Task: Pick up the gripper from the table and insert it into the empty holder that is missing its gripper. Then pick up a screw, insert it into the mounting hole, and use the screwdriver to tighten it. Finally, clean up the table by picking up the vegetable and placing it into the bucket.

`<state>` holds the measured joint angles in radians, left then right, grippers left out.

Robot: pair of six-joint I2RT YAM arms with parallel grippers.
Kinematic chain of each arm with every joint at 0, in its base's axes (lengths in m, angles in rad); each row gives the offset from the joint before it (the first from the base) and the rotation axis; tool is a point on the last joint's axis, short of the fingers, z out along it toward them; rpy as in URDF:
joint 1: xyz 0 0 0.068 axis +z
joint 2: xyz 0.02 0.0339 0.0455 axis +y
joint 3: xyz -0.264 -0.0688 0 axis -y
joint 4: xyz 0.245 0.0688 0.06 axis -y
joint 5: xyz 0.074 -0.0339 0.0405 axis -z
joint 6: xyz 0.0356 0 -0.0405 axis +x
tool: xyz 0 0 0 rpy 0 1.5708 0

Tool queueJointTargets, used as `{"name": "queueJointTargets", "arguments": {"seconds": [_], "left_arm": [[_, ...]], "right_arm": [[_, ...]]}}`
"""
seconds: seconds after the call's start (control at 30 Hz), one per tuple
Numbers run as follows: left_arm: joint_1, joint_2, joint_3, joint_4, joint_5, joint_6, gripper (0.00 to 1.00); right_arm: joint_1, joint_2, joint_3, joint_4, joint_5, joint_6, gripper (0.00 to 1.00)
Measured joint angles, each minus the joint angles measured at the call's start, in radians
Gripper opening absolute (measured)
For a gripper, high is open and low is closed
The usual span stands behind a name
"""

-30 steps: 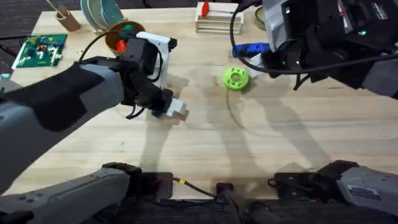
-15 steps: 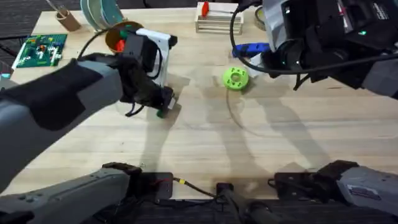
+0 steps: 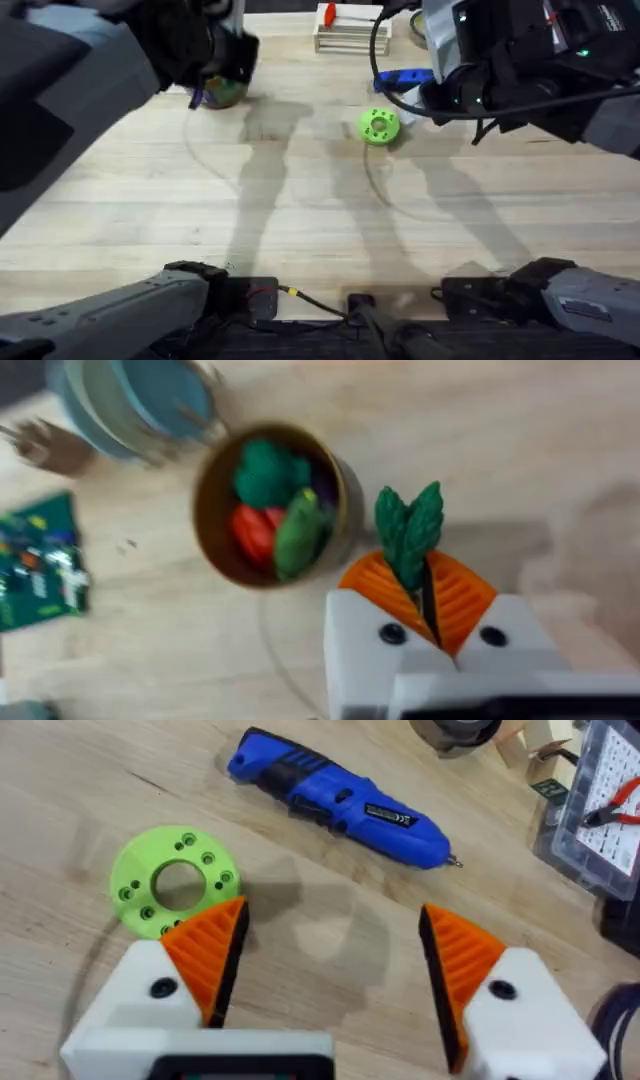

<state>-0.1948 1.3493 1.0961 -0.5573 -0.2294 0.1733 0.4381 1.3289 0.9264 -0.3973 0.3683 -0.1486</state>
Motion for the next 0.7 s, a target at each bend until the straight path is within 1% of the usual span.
{"name": "queueJointTargets", "arguments": {"seconds": [0.1, 0.17, 0.27, 0.37, 0.53, 0.63, 0.7], "left_arm": [[0.029, 0.000, 0.008, 0.068, -0.030, 0.025, 0.024], [0.063, 0.001, 0.008, 0.099, -0.039, 0.030, 0.024], [0.133, 0.014, 0.008, 0.147, -0.054, 0.023, 0.024], [0.208, 0.040, 0.008, 0.182, -0.046, -0.021, 0.024], [0.302, 0.106, 0.008, 0.217, -0.006, -0.122, 0.024], [0.331, 0.152, 0.008, 0.242, 0.002, -0.178, 0.024], [0.338, 0.178, 0.008, 0.255, 0.006, -0.210, 0.024]], "right_arm": [[0.000, 0.000, 0.000, 0.000, 0.000, 0.000, 0.973], [0.000, 0.000, 0.000, 0.000, 0.000, 0.000, 0.973], [0.000, 0.000, 0.000, 0.000, 0.000, 0.000, 0.973], [0.000, 0.000, 0.000, 0.000, 0.000, 0.000, 0.972], [0.000, 0.000, 0.000, 0.000, 0.000, 0.000, 0.973], [0.000, 0.000, 0.000, 0.000, 0.000, 0.000, 0.973], [0.000, 0.000, 0.000, 0.000, 0.000, 0.000, 0.973]]}}
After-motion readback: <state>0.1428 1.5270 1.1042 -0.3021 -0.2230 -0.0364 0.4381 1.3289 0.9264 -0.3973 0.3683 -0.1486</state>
